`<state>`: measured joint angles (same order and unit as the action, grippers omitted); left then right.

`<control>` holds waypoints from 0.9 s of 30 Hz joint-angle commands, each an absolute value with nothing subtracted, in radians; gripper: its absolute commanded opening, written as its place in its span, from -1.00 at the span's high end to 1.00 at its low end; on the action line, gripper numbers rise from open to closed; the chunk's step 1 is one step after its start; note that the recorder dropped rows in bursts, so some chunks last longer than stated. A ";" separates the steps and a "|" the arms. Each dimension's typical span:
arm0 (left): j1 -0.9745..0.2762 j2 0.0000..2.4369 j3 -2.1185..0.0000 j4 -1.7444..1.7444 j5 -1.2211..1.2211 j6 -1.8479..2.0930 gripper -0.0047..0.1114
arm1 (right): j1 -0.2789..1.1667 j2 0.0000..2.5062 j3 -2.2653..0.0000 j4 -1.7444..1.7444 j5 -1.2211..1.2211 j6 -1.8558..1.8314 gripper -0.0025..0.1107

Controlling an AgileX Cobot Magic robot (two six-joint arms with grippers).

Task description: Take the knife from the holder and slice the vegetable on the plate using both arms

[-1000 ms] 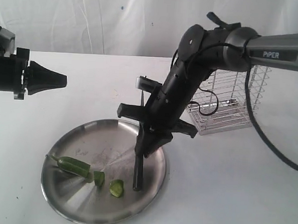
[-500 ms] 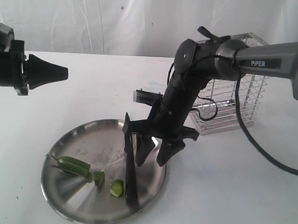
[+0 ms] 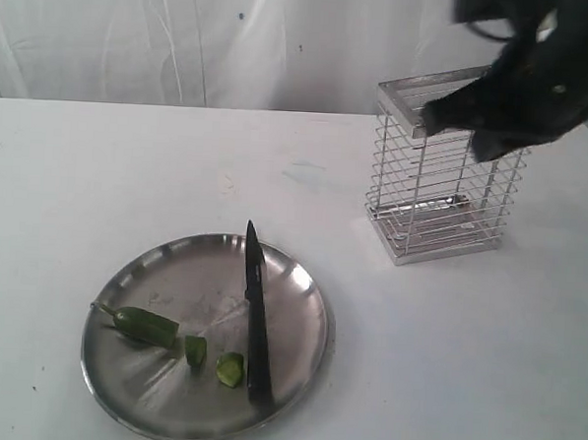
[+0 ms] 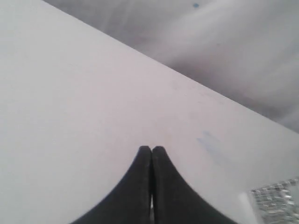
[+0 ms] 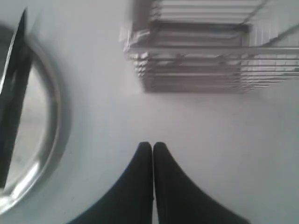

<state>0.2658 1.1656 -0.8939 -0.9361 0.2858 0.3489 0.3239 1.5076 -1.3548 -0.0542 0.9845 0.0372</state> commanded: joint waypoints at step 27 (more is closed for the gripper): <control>-0.052 0.401 -0.200 0.202 0.148 -0.335 0.92 | -0.140 0.273 -0.366 -0.105 0.148 0.027 0.96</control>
